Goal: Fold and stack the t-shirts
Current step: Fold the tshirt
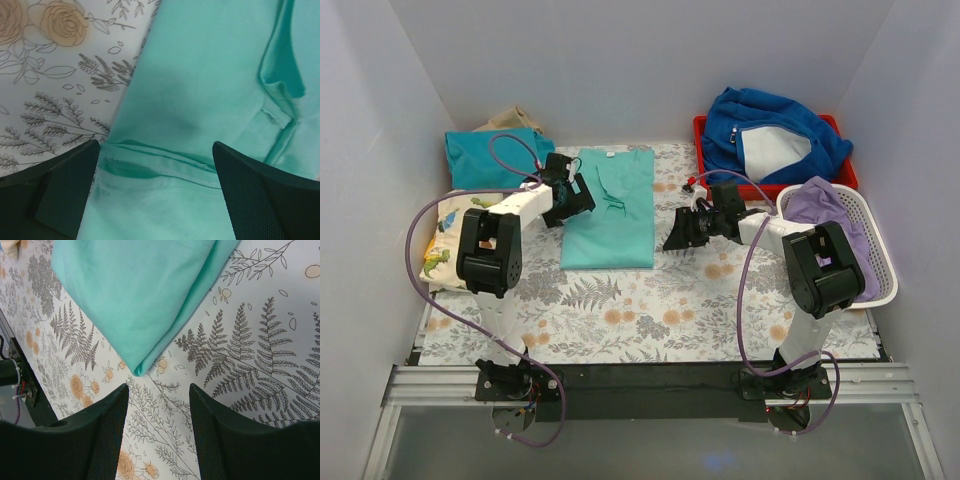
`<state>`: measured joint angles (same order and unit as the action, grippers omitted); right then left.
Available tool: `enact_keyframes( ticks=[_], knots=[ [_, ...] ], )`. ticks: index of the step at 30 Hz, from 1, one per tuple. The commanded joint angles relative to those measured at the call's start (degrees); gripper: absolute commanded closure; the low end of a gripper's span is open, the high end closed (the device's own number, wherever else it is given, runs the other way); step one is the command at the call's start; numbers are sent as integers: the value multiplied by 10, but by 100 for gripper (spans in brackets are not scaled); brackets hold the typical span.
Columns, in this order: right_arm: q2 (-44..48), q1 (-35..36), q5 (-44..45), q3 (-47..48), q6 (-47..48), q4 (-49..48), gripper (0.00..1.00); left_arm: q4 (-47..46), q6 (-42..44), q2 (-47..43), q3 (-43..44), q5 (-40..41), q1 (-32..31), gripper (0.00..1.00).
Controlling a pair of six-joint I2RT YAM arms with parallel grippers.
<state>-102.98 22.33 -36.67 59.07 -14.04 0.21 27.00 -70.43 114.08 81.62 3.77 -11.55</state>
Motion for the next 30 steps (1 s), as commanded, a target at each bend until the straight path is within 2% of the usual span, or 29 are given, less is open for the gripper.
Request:
enact_keyframes(
  ticks=[1, 3, 6, 15, 22, 25, 28, 30],
  knots=[
    [21, 4, -17, -4, -4, -25, 42, 37, -5, -18, 23, 52, 5, 4],
    [22, 5, -19, -7, -5, -29, 42, 10, -5, -45, 7, 52, 5, 4],
    [21, 6, -20, -13, -5, -34, 41, -70, 9, -85, -29, -16, 6, 4],
    [22, 10, -28, -22, -8, -39, 41, -137, -1, -75, -23, -129, 6, 4],
    [23, 10, -29, -29, -9, -42, 41, -139, 8, -84, -25, -141, 6, 4],
    [29, 12, -35, -24, -11, -43, 41, -81, 7, -78, -7, -73, 5, 4],
    [35, 23, -47, -10, -18, -57, 41, -71, 18, -83, -10, -54, 6, 3],
    [14, 32, -91, 21, -34, -79, 41, -71, 17, -83, -12, -56, 6, 2]
  ],
)
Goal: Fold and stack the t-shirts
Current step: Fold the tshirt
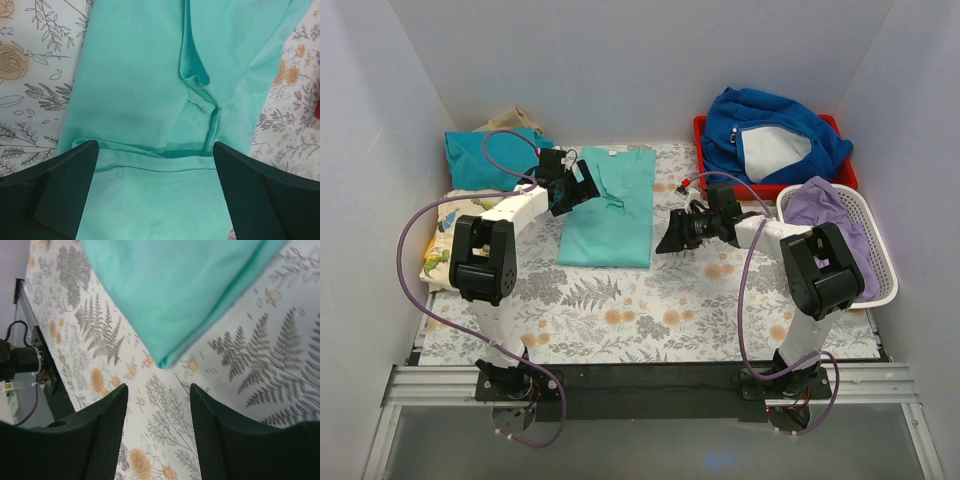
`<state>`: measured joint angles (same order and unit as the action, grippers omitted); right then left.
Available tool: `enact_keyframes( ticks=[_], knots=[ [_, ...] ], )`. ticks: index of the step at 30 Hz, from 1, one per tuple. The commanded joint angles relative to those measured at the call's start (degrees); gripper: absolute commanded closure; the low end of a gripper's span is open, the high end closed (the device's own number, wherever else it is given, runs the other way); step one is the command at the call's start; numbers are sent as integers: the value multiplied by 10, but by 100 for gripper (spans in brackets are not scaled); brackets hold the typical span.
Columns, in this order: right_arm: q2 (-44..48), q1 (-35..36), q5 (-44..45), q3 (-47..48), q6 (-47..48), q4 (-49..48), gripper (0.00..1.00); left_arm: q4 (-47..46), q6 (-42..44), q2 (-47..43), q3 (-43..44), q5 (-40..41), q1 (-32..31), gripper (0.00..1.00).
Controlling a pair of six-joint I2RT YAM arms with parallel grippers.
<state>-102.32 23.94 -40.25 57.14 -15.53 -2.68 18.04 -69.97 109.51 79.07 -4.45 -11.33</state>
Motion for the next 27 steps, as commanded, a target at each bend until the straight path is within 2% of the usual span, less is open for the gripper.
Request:
enact_keyframes(
  ticks=[1, 5, 9, 13, 22, 27],
  knots=[
    [-2, 22, -68, 53, -42, -79, 41, 20, 12, -37, 12, 24, 3, 2],
    [-67, 58, -124, 127, -103, -159, 41, 13, 7, -29, 10, 19, 3, 2],
    [-167, 99, -142, 228, -154, -215, 41, 13, 3, -19, 21, 14, 3, 2],
    [-233, 119, -146, 267, -221, -309, 40, 5, -2, -19, 24, 1, 3, 2],
    [-343, 162, -105, 343, -201, -308, 38, -5, -17, -18, 24, -27, 3, 2],
    [-358, 164, -41, 330, -163, -248, 38, -5, -13, -25, 30, -21, 3, 2]
  ],
)
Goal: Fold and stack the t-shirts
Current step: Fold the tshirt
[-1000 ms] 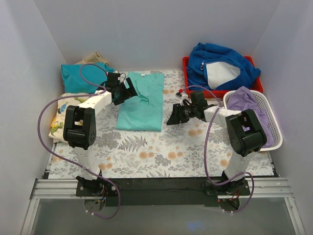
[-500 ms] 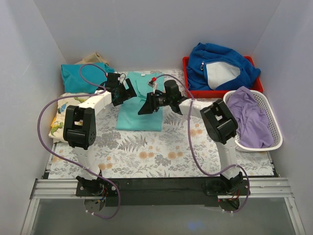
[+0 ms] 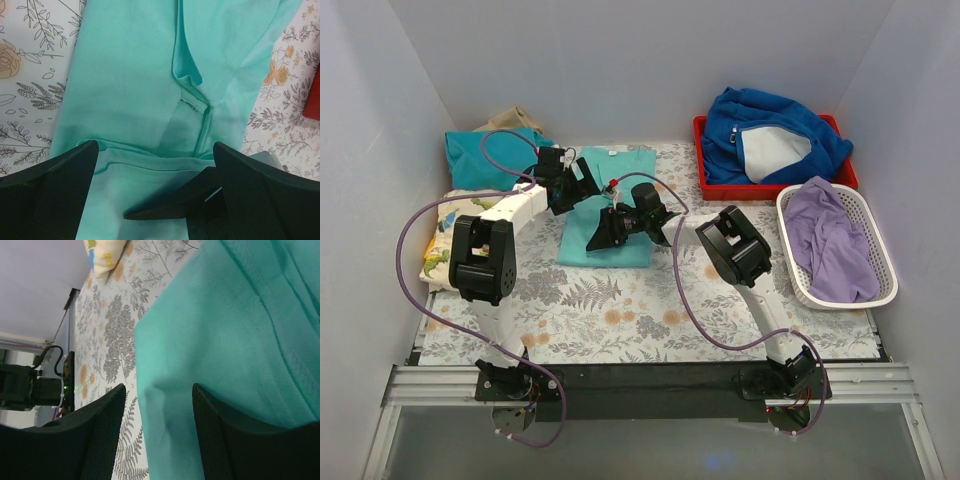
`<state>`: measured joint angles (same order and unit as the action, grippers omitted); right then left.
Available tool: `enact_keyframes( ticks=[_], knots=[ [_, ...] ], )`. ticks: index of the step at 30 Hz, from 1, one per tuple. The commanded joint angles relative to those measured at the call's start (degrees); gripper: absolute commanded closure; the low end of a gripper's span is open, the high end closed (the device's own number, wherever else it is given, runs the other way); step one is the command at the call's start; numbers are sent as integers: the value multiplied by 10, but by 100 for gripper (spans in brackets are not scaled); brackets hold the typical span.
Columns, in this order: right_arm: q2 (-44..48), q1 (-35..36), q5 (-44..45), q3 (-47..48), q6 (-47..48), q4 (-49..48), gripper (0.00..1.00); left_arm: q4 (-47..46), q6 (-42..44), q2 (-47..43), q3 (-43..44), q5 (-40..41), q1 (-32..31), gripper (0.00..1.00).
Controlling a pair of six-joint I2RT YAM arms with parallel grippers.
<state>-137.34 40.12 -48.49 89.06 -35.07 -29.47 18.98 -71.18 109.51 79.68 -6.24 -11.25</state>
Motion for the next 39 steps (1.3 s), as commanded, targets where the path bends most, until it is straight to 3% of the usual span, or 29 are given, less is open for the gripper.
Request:
enact_keyframes(
  ticks=[1, 8, 19, 27, 31, 39],
  knots=[
    [-7, 2, 52, 6, 36, 41, 38, -12, 0, -25, 26, -3, 3, 2],
    [-13, 6, 113, -32, 40, 71, 38, -8, 4, -25, 56, 12, 11, 2],
    [-16, 8, 96, -24, 56, 77, 38, 4, 16, -47, 91, 11, 21, 2],
    [116, 0, 81, -20, 127, 81, 36, 4, 12, -148, -41, 86, 22, 2],
    [181, -20, 68, -38, 134, 83, 34, -1, 3, -199, -106, 79, 25, 2],
    [279, -77, 100, -185, 116, 107, 33, -4, -22, -219, -216, 39, 25, 2]
  ],
)
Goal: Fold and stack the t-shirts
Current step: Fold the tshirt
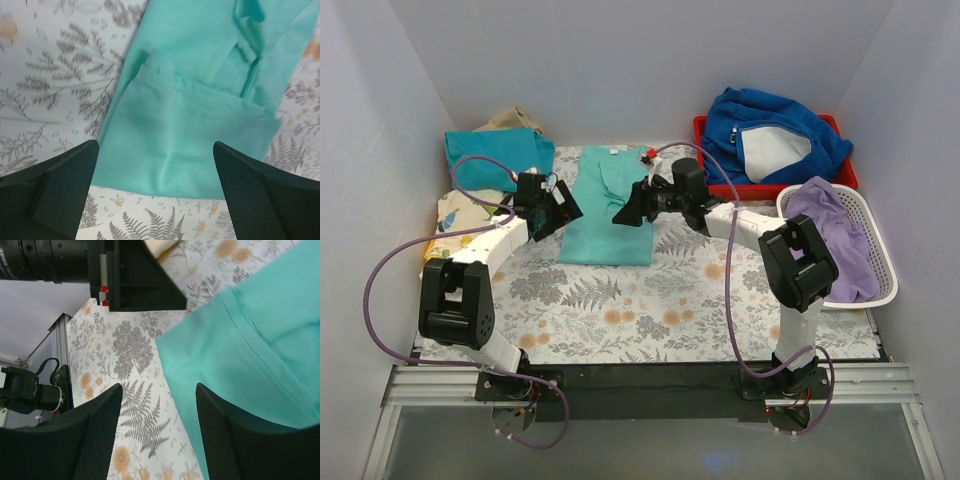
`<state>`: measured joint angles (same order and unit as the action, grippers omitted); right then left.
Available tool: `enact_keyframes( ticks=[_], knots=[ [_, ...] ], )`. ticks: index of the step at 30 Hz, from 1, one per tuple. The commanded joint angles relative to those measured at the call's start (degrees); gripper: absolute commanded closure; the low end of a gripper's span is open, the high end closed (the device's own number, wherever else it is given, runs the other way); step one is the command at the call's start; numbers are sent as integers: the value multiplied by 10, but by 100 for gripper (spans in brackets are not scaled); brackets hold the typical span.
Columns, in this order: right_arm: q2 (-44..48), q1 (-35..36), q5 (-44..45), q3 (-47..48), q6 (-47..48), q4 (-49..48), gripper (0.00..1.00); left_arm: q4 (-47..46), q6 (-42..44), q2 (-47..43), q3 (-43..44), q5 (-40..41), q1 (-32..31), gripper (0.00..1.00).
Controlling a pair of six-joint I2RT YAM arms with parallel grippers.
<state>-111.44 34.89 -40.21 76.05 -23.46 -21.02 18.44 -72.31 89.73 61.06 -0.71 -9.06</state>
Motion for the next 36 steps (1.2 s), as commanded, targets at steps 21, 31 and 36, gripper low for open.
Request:
enact_keyframes(
  ticks=[21, 31, 36],
  knots=[
    [54, -84, 3, -205, -19, 77, 33, -28, -14, 19, -117, -80, 32, 2],
    [3, -69, 41, -178, -38, 104, 34, -82, -27, 45, -152, -141, 43, 3],
    [-13, -55, 53, -168, -56, 102, 34, -74, -30, 40, -161, -162, 43, 10]
  ],
)
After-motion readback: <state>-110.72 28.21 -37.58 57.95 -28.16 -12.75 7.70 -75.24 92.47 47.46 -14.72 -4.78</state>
